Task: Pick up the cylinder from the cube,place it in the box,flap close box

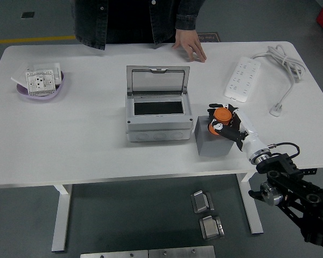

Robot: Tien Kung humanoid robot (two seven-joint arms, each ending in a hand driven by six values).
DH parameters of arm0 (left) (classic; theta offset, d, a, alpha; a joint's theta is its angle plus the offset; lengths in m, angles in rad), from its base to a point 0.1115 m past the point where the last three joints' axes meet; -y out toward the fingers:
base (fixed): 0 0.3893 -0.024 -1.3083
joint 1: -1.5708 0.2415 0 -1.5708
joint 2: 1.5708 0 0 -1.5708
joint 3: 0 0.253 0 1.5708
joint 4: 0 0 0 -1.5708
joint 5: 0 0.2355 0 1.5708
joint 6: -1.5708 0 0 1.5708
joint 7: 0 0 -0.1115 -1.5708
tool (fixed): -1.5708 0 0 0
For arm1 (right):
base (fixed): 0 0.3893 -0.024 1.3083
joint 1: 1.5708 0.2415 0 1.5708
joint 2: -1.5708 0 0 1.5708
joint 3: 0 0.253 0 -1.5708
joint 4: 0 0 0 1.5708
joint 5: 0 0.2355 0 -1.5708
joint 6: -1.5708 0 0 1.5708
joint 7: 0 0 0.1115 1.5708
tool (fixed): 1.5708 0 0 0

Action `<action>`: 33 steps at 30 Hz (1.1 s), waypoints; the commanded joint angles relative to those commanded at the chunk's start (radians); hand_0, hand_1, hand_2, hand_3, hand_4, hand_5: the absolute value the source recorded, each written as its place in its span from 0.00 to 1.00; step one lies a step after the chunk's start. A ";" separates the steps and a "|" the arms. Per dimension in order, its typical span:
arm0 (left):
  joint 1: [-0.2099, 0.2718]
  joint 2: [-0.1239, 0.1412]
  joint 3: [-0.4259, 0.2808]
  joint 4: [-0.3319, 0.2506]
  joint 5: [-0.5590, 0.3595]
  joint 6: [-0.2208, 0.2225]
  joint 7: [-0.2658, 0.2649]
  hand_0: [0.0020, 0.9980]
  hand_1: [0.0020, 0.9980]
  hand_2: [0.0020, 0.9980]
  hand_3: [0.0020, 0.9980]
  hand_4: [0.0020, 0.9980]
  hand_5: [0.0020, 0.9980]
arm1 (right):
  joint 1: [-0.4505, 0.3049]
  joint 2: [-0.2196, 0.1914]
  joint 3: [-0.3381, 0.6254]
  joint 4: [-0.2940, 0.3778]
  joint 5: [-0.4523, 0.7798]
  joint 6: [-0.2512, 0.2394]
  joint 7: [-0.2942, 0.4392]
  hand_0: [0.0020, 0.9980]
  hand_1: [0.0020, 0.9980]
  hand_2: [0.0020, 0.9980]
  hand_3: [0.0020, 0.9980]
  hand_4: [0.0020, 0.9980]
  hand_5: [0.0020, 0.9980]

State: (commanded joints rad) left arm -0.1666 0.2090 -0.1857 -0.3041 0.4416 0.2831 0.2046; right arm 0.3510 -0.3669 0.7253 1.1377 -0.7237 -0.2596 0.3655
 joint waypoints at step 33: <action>0.024 0.007 0.058 0.010 -0.064 0.001 -0.001 0.62 0.63 0.59 0.69 0.71 0.27 | 0.119 -0.014 -0.036 0.065 -0.181 -0.091 -0.084 0.60 0.55 0.49 0.26 0.05 0.00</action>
State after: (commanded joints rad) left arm -0.1426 0.2162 -0.1277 -0.2939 0.3775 0.2845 0.2039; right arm 0.4701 -0.3811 0.6894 1.2031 -0.9045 -0.3510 0.2811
